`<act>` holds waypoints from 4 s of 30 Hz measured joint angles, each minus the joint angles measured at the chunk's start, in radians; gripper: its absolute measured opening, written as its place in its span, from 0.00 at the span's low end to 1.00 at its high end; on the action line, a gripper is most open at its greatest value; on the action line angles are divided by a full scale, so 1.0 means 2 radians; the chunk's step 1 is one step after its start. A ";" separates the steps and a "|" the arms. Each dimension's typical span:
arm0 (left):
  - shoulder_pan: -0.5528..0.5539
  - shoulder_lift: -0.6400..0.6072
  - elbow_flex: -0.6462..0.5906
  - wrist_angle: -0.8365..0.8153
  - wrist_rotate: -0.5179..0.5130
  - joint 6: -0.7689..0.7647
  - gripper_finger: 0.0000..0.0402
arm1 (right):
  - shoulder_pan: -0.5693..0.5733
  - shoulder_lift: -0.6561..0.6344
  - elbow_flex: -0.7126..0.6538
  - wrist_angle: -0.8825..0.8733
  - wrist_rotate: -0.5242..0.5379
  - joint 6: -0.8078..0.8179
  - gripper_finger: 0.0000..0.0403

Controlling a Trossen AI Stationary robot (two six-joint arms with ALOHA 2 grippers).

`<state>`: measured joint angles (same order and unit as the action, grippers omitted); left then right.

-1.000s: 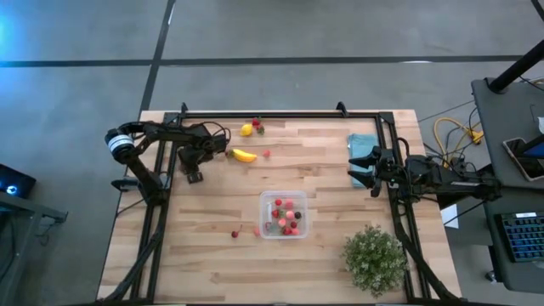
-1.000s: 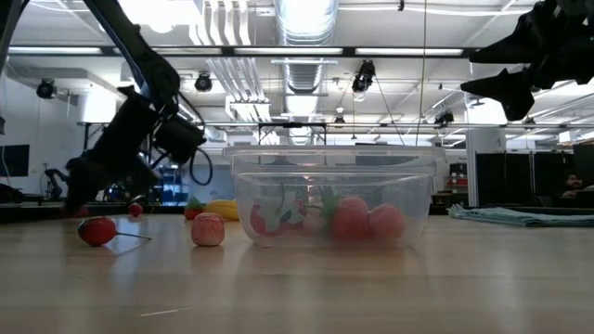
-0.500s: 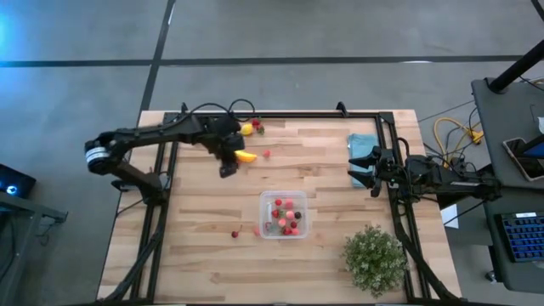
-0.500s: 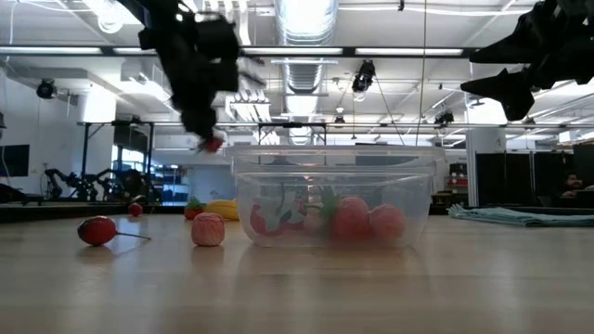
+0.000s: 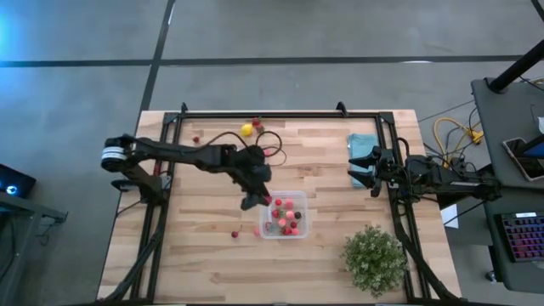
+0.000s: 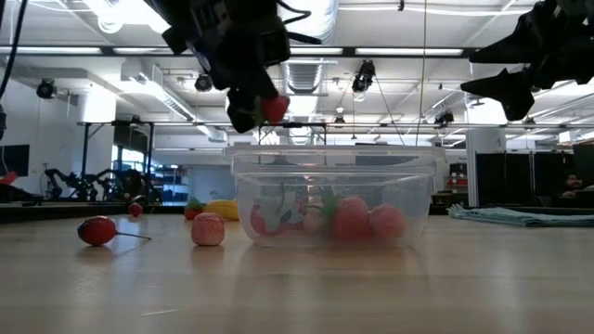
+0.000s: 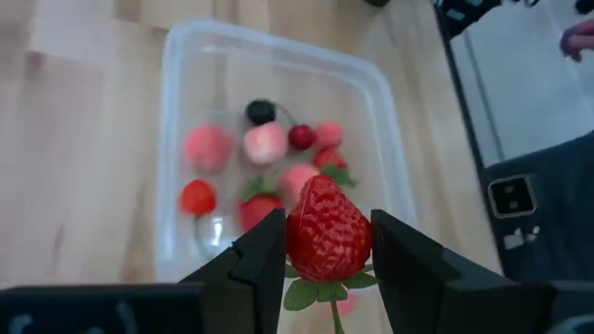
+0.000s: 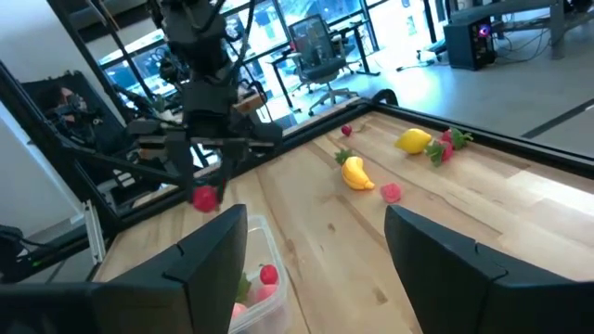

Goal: Pick and placing Produce into tupperware
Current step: Put the red strawberry into the transparent bin, then put the dark red cherry into the transparent bin

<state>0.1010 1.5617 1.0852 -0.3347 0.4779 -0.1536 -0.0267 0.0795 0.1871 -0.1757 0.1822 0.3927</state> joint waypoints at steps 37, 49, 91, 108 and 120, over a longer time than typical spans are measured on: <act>-0.244 -0.028 0.036 -0.185 -0.374 -0.237 0.71 | 0.000 0.001 0.000 0.000 0.000 0.000 0.61; -0.329 0.024 0.034 -0.212 -0.399 -0.466 0.71 | 0.000 0.001 0.000 0.000 0.001 0.000 0.61; -0.280 0.062 0.033 -0.264 -0.265 -0.628 0.71 | 0.000 0.001 0.000 0.000 0.000 0.000 0.63; -0.244 0.069 -0.003 -0.218 -0.215 -0.586 0.71 | 0.000 0.001 0.000 -0.001 0.000 0.000 0.63; -0.244 0.069 -0.014 -0.183 -0.213 -0.571 0.66 | 0.000 0.001 0.000 -0.001 0.000 0.000 0.61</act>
<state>-0.3870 1.7004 1.0581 -0.7005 0.0510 -1.2949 -0.0265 0.0814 0.1871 -0.1768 0.1825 0.3927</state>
